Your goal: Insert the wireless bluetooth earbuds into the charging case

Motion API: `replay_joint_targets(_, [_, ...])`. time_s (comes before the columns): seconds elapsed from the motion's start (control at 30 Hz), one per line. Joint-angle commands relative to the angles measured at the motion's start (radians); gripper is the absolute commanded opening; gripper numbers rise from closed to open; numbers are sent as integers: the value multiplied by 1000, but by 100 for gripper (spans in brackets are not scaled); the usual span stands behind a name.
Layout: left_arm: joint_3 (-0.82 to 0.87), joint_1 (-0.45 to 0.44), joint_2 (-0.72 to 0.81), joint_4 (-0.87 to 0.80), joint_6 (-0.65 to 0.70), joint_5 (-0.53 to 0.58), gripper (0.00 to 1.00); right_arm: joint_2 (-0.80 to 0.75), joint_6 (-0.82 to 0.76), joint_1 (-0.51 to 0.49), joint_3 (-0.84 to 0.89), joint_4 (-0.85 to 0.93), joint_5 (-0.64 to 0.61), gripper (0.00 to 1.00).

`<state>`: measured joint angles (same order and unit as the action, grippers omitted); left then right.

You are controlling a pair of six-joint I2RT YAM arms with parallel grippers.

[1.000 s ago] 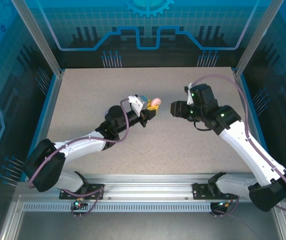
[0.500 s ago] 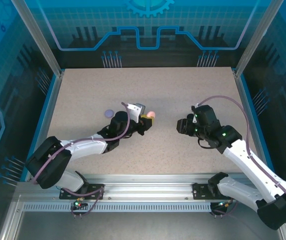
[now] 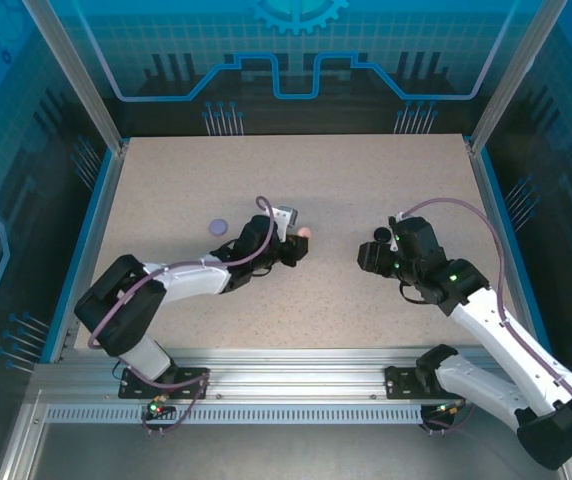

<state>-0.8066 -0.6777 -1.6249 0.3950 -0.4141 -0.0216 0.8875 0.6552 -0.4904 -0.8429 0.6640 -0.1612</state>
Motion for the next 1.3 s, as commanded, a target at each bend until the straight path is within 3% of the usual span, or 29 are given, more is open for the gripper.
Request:
replay_joint_targets(0.0, [-71, 8, -54, -52, -37, 7, 0, -19, 12, 16, 10, 2, -20, 63])
replay_joint_targets(0.43, [-344, 58, -308, -247, -164, -144, 0, -36, 12, 26, -6, 16, -33, 63])
replay_joint_targets(0.63, [-421, 91, -407, -260, -217, -215, 0, -21, 5, 30, -19, 17, -38, 64])
replay_joint_targets(0.93, [-501, 111, -475, -394, -200, -224, 7, 7, -9, 37, -31, 15, -37, 64])
replay_joint_targets(1.03, [-506, 122, -481, -430, -194, -224, 13, 16, -12, 38, -60, 12, -36, 64])
replay_joint_targets(1.13, [-506, 135, -480, -457, -188, -220, 30, 23, -13, 39, -61, 6, -32, 64])
replay_joint_targets(1.27, [-503, 141, -468, -494, -163, -210, 43, 25, -15, 39, -65, 8, -31, 64])
